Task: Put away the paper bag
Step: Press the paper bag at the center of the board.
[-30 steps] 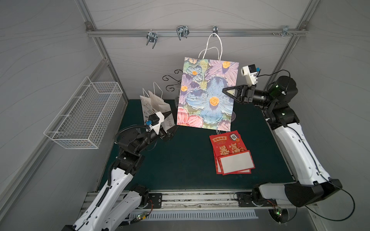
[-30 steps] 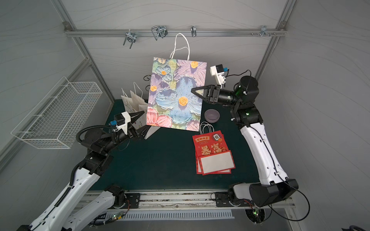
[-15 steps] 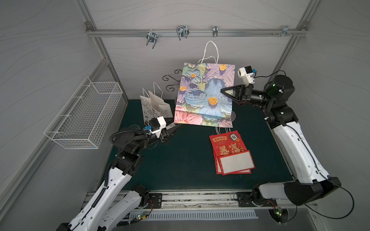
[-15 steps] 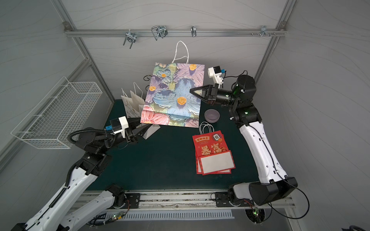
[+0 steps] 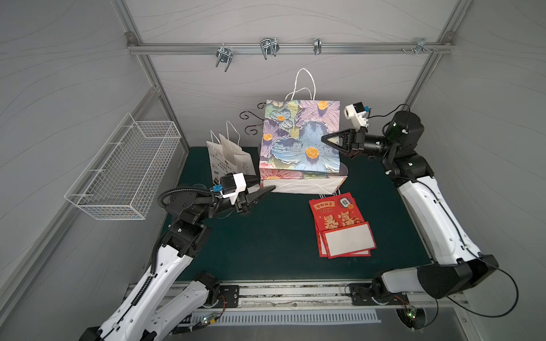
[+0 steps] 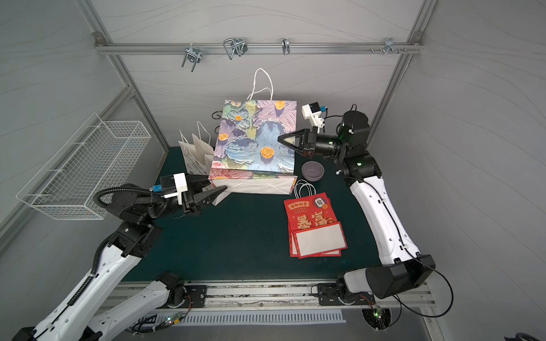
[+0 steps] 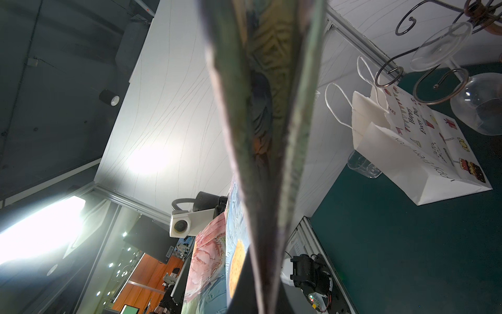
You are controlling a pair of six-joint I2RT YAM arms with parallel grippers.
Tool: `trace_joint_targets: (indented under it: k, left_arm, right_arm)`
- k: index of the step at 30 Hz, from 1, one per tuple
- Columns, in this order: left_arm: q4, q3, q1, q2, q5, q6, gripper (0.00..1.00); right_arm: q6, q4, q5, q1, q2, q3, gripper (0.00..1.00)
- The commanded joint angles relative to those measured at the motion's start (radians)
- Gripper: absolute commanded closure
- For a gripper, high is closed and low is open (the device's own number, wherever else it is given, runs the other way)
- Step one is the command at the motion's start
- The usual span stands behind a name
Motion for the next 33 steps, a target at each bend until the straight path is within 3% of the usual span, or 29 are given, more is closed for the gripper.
trace_joint_targets:
  k: [1,6,10,15,22,28,33]
  left_arm:
    - [-0.041,0.065,-0.019,0.011,0.045,0.024,0.67]
    - [-0.106,0.082,-0.027,0.029,0.055,0.057,0.8]
    - [-0.171,0.077,-0.027,0.021,-0.012,0.069,0.81]
    - [-0.246,-0.014,-0.026,-0.037,-0.124,0.067,0.71]
    - [-0.228,-0.2,-0.027,-0.159,-0.252,-0.078,0.39]
    - [-0.292,-0.256,-0.027,-0.271,-0.398,-0.166,0.3]
    - [-0.285,-0.191,-0.016,-0.225,-0.451,-0.279,0.28]
  right_arm:
    - [-0.074,-0.048,-0.012,0.005,0.004,-0.01,1.0]
    - [-0.122,-0.085,-0.019,0.006,0.002,-0.015,1.0]
    - [-0.122,-0.048,-0.026,-0.007,-0.007,-0.016,1.0]
    - [-0.222,-0.007,-0.016,-0.023,-0.039,-0.03,1.0]
    - [-0.43,-0.042,0.034,-0.025,-0.073,-0.056,1.0]
    - [-0.612,-0.097,0.031,-0.03,-0.085,-0.089,1.0]
    - [-0.833,-0.128,-0.05,-0.03,-0.111,-0.152,1.0]
